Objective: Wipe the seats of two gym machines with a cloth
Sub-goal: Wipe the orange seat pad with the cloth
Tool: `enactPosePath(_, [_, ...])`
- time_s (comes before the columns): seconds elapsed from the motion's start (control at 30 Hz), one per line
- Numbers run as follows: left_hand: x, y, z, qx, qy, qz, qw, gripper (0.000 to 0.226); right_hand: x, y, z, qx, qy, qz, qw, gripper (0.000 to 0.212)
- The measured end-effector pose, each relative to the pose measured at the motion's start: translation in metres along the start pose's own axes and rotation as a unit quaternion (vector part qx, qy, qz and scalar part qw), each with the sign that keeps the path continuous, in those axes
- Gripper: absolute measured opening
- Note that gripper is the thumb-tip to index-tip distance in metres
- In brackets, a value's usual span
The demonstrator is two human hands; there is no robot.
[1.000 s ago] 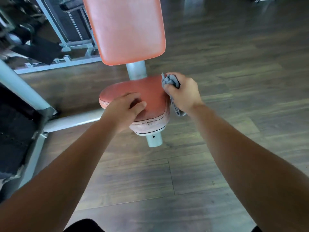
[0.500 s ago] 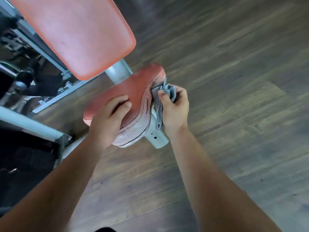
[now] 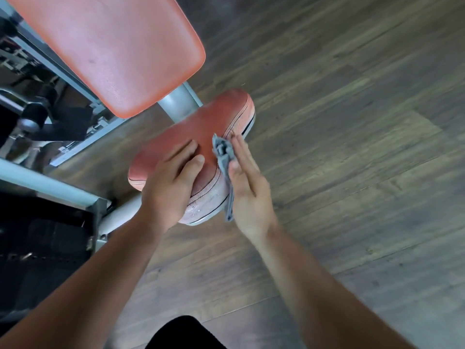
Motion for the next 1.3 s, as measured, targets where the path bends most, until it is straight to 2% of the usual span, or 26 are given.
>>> enactPosePath(0.1, [-0.001,0.002,0.003,0.007,-0.001,0.011,1.0,0.08,0.002,0.037,0.004,-0.019,-0.068,-0.006,0.997,0.05])
enactPosePath(0.17, [-0.002,0.004,0.003,0.005,0.003,0.015,1.0,0.08,-0.003,0.018,0.007,-0.041,-0.042,-0.014,0.998,0.052])
enactPosePath(0.27, [-0.003,0.007,0.006,-0.002,0.018,0.035,0.999,0.079,-0.012,-0.034,0.016,0.006,-0.035,-0.002,0.999,0.055])
enactPosePath(0.33, [-0.003,0.007,0.007,-0.009,0.023,0.043,0.999,0.077,-0.008,-0.02,0.011,0.02,-0.064,0.007,0.998,0.054])
enactPosePath(0.47, [-0.003,0.005,0.005,0.007,0.013,0.025,1.0,0.08,-0.001,0.024,0.0,-0.047,-0.035,-0.005,0.998,0.053])
enactPosePath(0.6, [-0.003,0.006,0.004,-0.003,0.035,0.041,0.999,0.077,-0.005,-0.04,0.004,0.006,-0.044,-0.009,0.999,0.052])
enactPosePath(0.77, [-0.004,0.008,0.006,0.008,0.028,0.036,0.999,0.081,-0.001,0.031,0.005,-0.022,-0.08,-0.009,0.997,0.048])
enactPosePath(0.83, [-0.004,0.008,0.007,0.003,0.028,0.04,0.999,0.08,-0.005,0.014,0.007,-0.011,-0.075,-0.004,0.997,0.05])
enactPosePath(0.97, [-0.005,0.01,0.008,-0.004,0.04,0.054,0.998,0.074,-0.001,-0.027,0.009,0.063,-0.079,0.025,0.995,0.05])
enactPosePath(1.03, [-0.006,0.01,0.007,-0.01,0.032,0.055,0.998,0.077,-0.001,0.001,0.012,0.064,-0.099,0.026,0.993,0.05])
enactPosePath(1.17, [-0.004,0.006,0.005,-0.001,0.011,0.035,0.999,0.083,0.0,0.093,0.006,0.115,-0.227,0.007,0.967,0.052])
enactPosePath(1.3, [-0.003,0.006,0.005,-0.001,0.011,0.029,1.0,0.083,0.016,0.141,0.01,0.047,-0.218,-0.053,0.973,0.053])
Point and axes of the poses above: each hand's wrist, its own y-axis towards the middle knuckle, its own x-axis out of the back of the hand, z = x × y, the point moved 6 cm from there along y, towards the middle knuckle, and after that the axes turned 8 degrees about -x, right-handed, at the moved point
